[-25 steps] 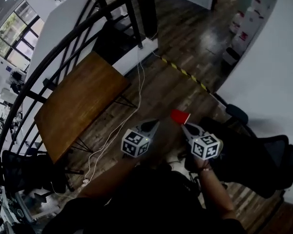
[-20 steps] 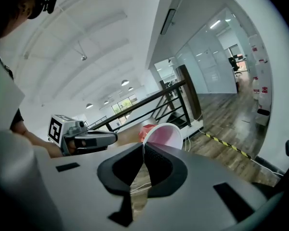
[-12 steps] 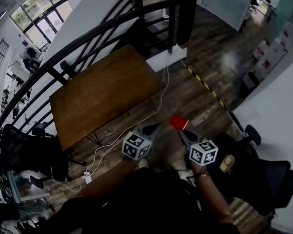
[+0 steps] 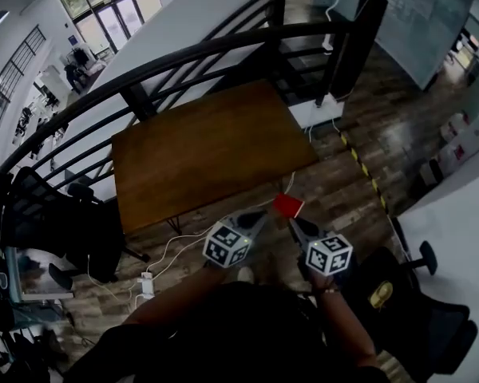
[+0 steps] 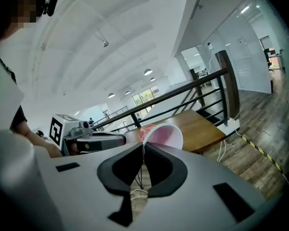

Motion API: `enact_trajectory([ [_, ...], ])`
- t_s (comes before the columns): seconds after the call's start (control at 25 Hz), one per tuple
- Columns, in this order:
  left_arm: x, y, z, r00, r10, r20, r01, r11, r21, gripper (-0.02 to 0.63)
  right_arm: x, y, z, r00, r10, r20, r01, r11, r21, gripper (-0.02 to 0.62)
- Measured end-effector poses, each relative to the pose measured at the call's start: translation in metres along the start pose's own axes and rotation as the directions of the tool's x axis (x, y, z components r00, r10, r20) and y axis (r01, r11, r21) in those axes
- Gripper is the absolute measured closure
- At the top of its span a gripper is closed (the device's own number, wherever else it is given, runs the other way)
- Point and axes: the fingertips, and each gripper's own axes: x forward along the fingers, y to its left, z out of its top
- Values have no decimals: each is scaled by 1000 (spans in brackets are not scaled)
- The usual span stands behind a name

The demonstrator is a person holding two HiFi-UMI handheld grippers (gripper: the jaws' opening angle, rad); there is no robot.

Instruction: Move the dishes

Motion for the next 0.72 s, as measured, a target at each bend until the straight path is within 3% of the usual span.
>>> enact_trajectory([
  [0.36, -53, 65, -11, 992, 125, 33, -123, 991, -55, 615, 68, 48, 14, 991, 112, -71, -117, 990, -76, 575],
  [0.72, -52, 114, -3, 963, 267, 33, -260, 956, -136, 615, 124, 36, 28, 958, 235, -163, -254, 962, -103, 575],
])
